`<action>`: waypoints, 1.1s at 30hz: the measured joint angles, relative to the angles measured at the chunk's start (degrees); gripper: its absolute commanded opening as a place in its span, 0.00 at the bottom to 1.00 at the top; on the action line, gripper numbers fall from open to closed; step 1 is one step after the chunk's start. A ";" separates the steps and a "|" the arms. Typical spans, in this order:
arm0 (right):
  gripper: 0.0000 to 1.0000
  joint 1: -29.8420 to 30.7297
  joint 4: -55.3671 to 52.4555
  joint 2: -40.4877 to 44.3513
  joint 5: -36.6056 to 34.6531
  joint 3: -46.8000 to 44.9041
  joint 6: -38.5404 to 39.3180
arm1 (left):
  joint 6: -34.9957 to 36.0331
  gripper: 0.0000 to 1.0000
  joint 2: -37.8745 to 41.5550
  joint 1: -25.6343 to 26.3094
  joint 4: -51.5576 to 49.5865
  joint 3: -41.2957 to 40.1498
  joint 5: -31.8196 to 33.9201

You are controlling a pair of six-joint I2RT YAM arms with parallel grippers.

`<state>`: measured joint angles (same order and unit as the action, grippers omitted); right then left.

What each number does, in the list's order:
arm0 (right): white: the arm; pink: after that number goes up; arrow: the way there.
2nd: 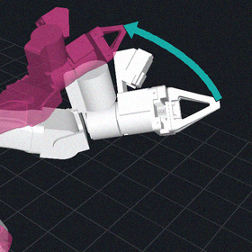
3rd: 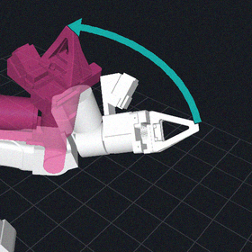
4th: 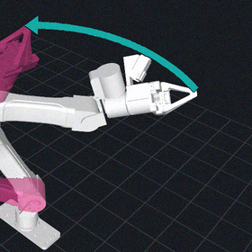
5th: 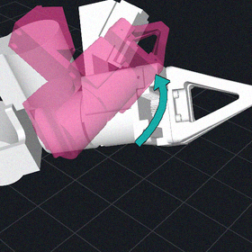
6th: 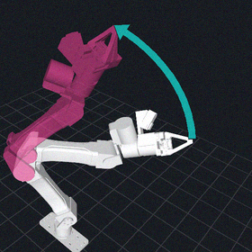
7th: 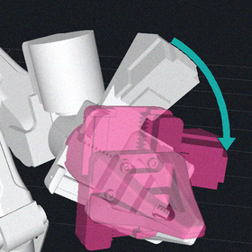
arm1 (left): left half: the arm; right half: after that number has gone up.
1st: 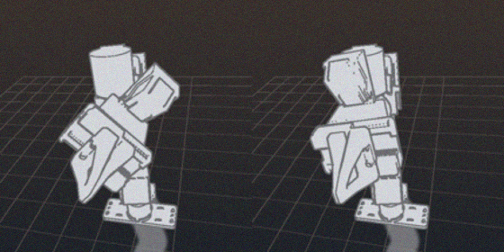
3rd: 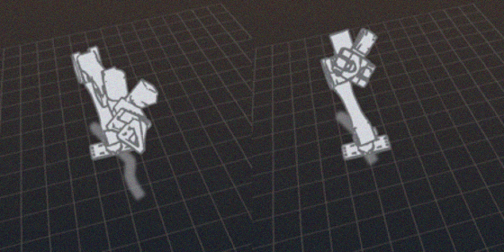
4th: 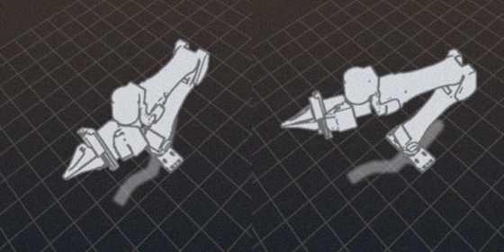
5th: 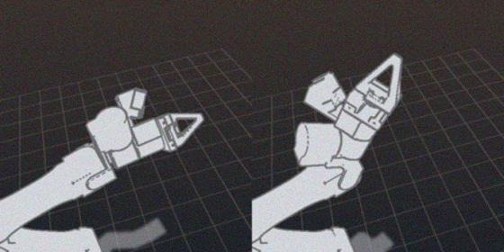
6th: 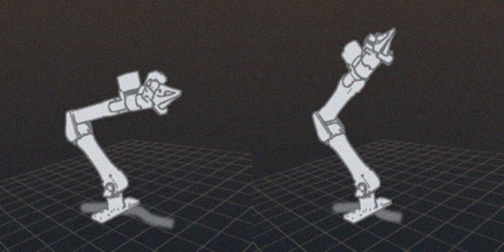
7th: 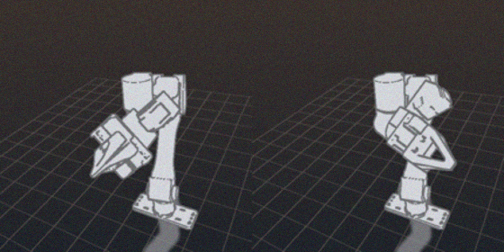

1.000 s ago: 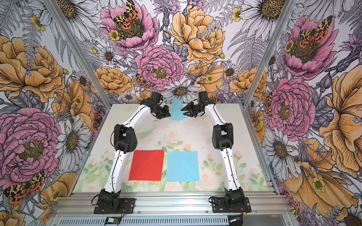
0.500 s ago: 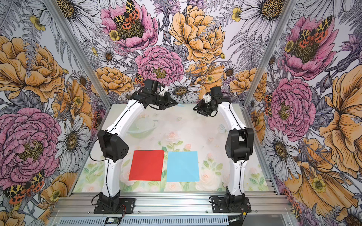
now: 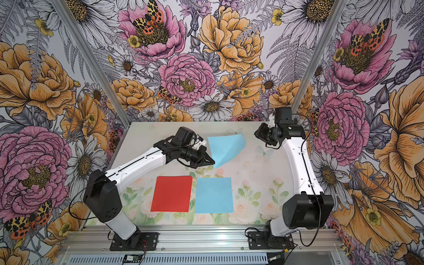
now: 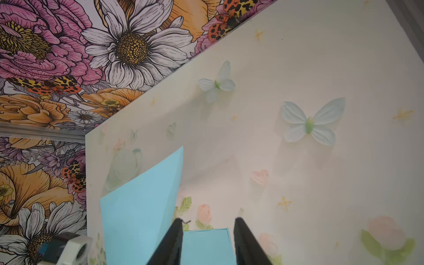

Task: Sort the scattered colored papers by color
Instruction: Place the colored paper.

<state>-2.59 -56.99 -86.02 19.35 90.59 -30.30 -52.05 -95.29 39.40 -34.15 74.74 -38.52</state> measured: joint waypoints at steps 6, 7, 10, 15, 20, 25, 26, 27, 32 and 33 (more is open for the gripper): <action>0.39 -0.02 0.00 -0.04 4.63 -5.09 0.04 | 1.44 0.00 -1.36 6.73 0.63 -7.04 7.08; 0.39 -0.02 0.00 0.04 5.27 -5.79 0.22 | 1.49 0.00 -2.14 7.65 1.16 -6.84 7.89; 0.39 -0.02 -0.02 0.35 7.61 -7.15 0.61 | 1.53 0.00 -5.70 10.43 2.21 -5.33 10.03; 0.39 -0.02 0.26 1.81 11.15 -8.79 1.42 | 1.66 0.00 -8.55 12.46 2.89 -4.28 12.04; 0.37 -0.02 0.96 3.19 12.81 -13.53 2.43 | 4.63 0.00 -8.55 12.09 1.90 -5.16 12.70; 0.37 -0.02 1.86 3.26 13.90 -18.95 2.58 | 10.95 0.00 -8.52 11.26 -4.11 -5.88 12.92; 0.36 -0.02 2.14 3.30 14.05 -19.61 2.56 | 12.57 0.00 -8.46 10.95 -5.57 -5.86 13.00; 0.37 -0.02 2.54 3.37 14.32 -20.15 2.51 | 14.53 0.00 -8.44 10.58 -7.30 -5.84 13.07; 0.36 0.00 4.13 3.61 15.98 -21.68 1.90 | 21.88 0.00 -8.44 7.65 -14.45 -5.31 13.68; 0.36 0.04 4.52 3.80 16.41 -22.16 1.79 | 22.80 0.00 -8.44 7.02 -15.54 -5.11 13.88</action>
<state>-2.55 -52.47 -82.21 35.77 68.42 -28.51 -29.26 -103.72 46.41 -49.69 69.63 -24.64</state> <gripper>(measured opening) 0.363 0.049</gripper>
